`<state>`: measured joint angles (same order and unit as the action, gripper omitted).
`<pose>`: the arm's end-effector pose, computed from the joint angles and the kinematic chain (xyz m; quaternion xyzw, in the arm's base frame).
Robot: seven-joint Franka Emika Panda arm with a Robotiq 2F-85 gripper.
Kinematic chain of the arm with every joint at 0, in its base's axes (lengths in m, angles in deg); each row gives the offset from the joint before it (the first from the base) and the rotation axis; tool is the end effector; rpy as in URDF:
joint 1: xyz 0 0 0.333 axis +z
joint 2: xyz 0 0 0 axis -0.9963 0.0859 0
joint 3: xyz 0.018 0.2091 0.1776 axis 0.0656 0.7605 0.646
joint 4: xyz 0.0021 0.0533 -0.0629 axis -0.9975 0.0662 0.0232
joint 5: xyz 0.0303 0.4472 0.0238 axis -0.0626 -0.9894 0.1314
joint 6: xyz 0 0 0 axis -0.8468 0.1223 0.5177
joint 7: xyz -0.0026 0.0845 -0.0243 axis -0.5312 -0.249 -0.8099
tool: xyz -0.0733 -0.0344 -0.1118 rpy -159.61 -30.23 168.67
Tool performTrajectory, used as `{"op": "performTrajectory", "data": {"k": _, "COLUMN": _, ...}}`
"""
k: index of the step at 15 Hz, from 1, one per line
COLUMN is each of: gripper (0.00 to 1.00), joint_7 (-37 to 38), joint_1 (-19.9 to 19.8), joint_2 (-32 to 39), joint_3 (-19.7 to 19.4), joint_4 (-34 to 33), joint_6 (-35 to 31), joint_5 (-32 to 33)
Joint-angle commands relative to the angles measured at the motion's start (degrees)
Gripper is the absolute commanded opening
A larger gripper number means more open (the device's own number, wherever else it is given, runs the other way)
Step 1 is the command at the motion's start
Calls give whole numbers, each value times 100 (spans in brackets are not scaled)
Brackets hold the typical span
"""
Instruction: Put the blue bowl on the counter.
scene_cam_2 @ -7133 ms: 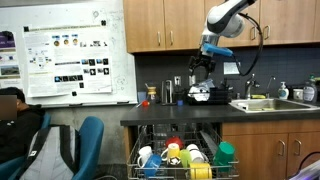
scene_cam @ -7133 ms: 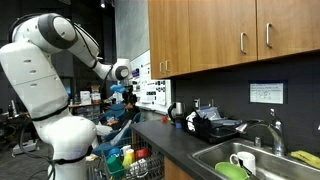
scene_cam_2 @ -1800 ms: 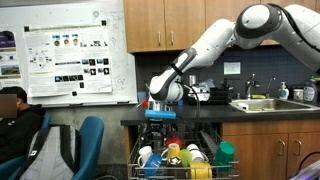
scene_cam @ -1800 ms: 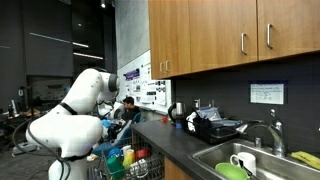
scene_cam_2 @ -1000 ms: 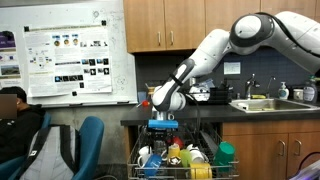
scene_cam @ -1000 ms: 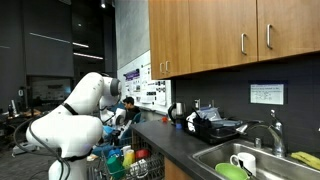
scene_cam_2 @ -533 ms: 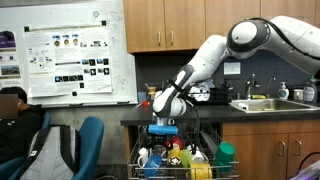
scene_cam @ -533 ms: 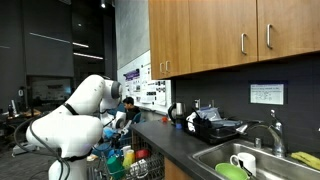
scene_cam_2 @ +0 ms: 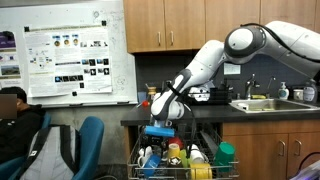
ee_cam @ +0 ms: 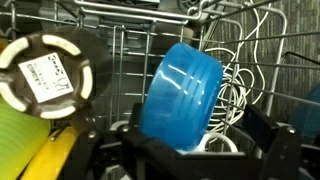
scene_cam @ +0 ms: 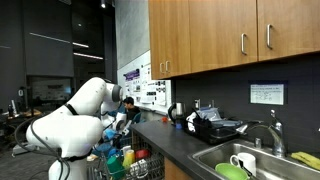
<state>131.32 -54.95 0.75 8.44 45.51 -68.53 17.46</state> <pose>0.5305 0.4483 0.0147 -0.9780 0.1588 0.0546 0.1236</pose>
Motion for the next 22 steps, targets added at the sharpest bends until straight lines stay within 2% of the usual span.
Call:
{"op": "performTrajectory", "data": {"k": 1, "gripper": 100, "joint_7": -8, "joint_1": 28, "joint_2": 176, "joint_3": 24, "joint_4": -283, "joint_6": 113, "joint_5": 9}}
{"op": "performTrajectory", "data": {"k": 13, "gripper": 100, "joint_7": 191, "joint_1": 87, "joint_2": 66, "joint_3": 275, "joint_4": -122, "joint_6": 442, "joint_5": -225}}
{"op": "performTrajectory", "data": {"k": 22, "gripper": 100, "joint_7": 382, "joint_1": 28, "joint_2": 126, "joint_3": 270, "joint_4": -29, "joint_6": 221, "joint_5": -253}}
